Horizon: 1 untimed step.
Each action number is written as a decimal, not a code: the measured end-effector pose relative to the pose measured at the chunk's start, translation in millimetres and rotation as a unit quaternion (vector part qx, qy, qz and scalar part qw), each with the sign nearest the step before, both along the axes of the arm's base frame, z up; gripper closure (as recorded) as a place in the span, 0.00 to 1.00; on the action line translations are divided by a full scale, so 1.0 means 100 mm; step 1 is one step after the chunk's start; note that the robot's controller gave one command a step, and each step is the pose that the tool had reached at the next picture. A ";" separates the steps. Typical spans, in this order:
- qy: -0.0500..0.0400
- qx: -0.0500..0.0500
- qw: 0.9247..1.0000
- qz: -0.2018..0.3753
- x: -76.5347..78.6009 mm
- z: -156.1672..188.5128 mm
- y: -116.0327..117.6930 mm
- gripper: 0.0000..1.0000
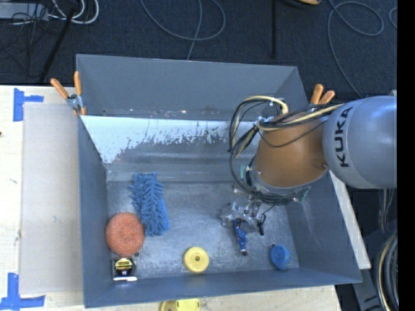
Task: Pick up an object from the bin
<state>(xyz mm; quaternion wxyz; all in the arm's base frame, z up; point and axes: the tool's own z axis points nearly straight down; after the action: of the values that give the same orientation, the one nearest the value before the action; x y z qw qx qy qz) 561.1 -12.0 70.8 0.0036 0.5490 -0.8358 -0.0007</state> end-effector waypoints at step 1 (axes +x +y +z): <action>0.001 0.001 1.000 0.000 -0.01 0.04 0.00 1.00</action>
Offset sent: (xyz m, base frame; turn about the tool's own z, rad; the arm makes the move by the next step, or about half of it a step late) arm 0.0000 0.0000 0.0273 0.0000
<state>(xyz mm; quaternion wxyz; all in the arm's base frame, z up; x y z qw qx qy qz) 560.1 -11.7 74.6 0.0037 0.5486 -0.8361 -0.0016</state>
